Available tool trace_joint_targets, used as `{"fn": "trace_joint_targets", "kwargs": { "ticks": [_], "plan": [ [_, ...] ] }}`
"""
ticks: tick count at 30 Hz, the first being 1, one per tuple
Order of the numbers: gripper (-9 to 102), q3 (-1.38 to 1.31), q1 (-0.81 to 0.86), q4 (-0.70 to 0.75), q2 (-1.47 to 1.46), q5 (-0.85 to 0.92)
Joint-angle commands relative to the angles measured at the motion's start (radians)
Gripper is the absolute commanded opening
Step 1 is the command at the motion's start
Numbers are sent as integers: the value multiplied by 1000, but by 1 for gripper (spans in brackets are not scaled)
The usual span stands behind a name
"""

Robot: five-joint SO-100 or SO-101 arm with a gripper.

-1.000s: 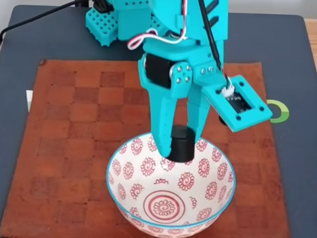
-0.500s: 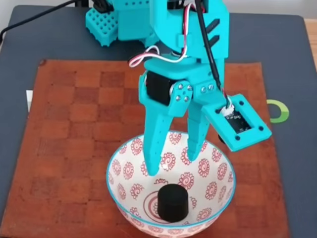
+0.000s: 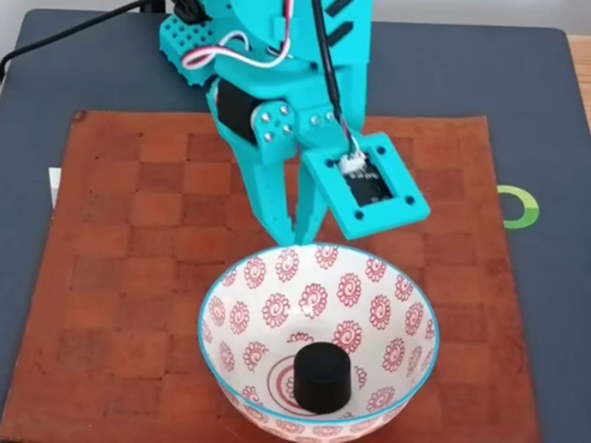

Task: Grasp a black cylinder and put it in a bowl.

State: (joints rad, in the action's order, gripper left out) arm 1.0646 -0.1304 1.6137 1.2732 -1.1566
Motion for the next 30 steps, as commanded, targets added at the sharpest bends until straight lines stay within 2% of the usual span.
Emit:
{"fn": "trace_joint_targets", "kwargs": {
  "ticks": [1, 22, 30],
  "plan": [
    [0, 124, 3, -11, 160, -34],
    [0, 1374, -11, -515, 1112, -219],
    [0, 1657, -8, -563, 1417, -258]
  ]
}}
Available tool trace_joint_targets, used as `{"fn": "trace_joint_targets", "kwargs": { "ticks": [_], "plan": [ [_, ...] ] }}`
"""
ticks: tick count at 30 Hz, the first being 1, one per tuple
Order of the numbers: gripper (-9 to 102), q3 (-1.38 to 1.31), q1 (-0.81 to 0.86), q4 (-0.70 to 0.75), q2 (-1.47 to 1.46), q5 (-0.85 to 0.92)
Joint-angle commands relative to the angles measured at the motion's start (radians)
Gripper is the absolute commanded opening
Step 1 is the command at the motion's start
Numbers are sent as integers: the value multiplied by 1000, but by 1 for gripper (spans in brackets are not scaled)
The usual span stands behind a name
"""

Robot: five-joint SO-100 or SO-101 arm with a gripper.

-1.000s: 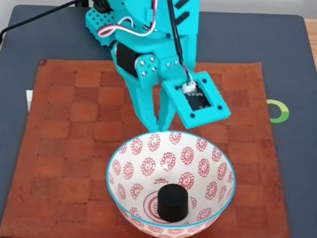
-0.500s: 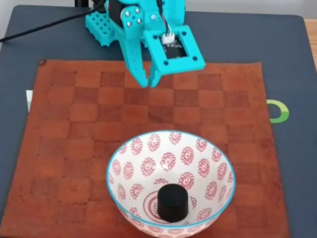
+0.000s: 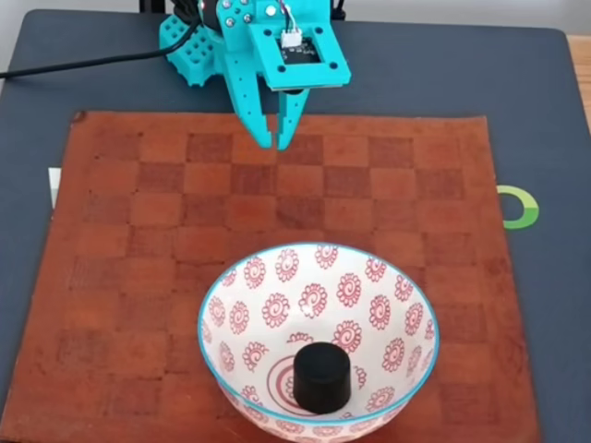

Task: Grasp a black cylinder and put it in a bowl.

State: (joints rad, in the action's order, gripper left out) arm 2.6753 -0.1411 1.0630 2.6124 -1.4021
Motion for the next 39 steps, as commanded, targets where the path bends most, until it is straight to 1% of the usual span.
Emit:
{"fn": "trace_joint_targets", "kwargs": {
  "ticks": [1, 8, 25, 35, 39],
  "plan": [
    [0, 72, 2, -12, 117, -25],
    [0, 236, 2, -12, 356, -78],
    [0, 492, 3, 3, 827, -80],
    [0, 514, 11, 12, 813, -60],
    [0, 514, 14, 137, 827, -60]
  ]
}}
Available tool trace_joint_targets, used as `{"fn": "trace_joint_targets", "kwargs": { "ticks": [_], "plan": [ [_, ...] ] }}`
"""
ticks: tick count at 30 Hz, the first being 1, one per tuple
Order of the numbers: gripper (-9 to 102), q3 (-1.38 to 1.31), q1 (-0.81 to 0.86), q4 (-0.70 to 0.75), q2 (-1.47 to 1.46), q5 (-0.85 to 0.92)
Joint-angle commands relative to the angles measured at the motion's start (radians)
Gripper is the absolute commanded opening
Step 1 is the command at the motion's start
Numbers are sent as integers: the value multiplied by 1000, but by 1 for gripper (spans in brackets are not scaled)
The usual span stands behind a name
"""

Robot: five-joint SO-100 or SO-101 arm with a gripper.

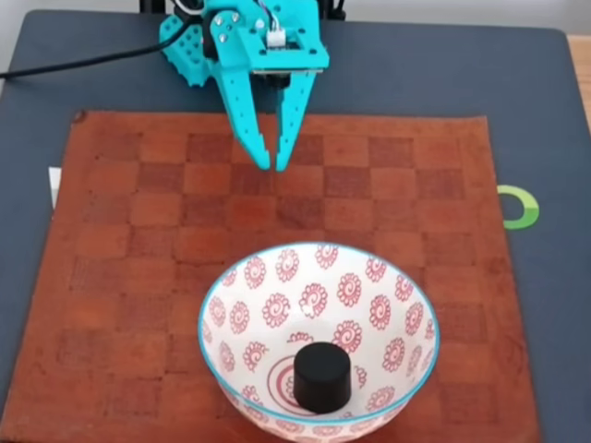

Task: Grasp a black cylinder and put it in a bowl.

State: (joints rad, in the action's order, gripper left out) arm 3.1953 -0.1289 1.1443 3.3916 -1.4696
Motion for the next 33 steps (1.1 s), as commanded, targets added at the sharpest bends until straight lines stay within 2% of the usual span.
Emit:
{"fn": "trace_joint_targets", "kwargs": {
  "ticks": [1, 33],
  "plan": [
    [0, -6, 2, 55, 48, 8],
    [0, -6, -5, 54, 48, 8]
  ]
}}
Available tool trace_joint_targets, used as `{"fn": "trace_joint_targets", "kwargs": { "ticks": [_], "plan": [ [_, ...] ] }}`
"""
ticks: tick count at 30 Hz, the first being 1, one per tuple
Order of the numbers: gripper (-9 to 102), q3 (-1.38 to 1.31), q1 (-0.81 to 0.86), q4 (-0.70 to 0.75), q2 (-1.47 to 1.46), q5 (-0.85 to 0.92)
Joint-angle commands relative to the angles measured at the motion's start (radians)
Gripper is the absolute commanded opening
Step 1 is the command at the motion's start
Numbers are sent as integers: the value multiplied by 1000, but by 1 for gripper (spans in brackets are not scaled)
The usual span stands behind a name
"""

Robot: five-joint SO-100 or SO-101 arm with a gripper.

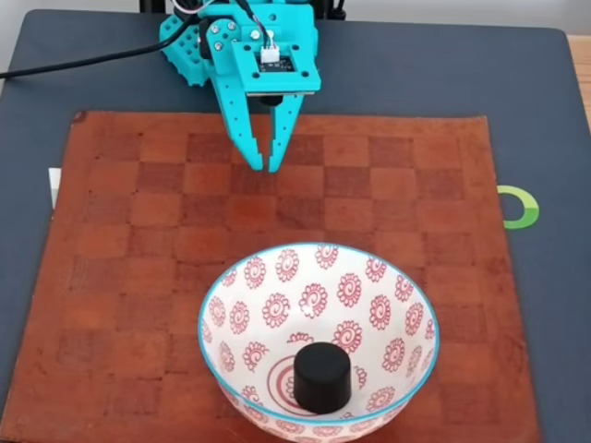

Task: Grasp a black cylinder and put it in a bowl.

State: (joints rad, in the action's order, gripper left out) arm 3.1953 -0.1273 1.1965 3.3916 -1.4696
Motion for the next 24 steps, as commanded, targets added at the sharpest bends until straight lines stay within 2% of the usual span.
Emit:
{"fn": "trace_joint_targets", "kwargs": {
  "ticks": [1, 24],
  "plan": [
    [0, -6, -2, 2, 48, 8],
    [0, -6, -6, 5, 48, 8]
  ]
}}
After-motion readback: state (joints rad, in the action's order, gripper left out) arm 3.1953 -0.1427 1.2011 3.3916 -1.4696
